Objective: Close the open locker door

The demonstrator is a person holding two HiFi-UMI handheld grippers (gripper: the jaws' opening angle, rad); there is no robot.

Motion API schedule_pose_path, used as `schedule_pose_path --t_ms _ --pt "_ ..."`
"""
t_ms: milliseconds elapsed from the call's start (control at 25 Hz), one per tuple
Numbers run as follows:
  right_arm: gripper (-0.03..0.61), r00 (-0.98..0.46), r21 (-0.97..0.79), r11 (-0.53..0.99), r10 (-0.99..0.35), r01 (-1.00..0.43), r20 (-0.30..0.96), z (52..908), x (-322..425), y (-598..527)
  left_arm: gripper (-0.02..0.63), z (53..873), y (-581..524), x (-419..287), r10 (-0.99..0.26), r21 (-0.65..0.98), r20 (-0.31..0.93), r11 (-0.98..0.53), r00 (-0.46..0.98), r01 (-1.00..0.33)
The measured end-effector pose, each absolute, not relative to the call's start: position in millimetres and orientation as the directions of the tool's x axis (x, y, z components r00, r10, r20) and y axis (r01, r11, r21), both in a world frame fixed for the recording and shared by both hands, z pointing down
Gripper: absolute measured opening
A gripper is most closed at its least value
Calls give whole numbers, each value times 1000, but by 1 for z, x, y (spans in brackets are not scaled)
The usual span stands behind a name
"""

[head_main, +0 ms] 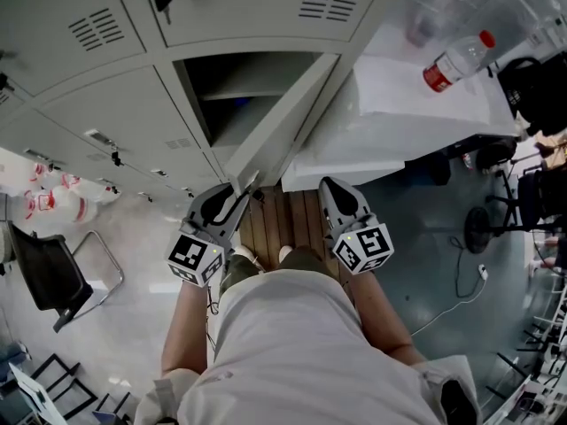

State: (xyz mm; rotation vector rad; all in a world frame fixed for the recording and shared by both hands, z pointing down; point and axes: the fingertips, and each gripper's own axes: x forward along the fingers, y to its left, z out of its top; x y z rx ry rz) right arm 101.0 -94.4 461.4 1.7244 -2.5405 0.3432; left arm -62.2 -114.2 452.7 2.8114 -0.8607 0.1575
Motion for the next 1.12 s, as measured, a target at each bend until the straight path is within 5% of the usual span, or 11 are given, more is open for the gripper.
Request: schedule_pose_path --t_ms 1120 --pt "12 -549 -150 531 -825 -834 131 446 69 -194 112 450 -209 -118 -721 163 172 -651 672 -741"
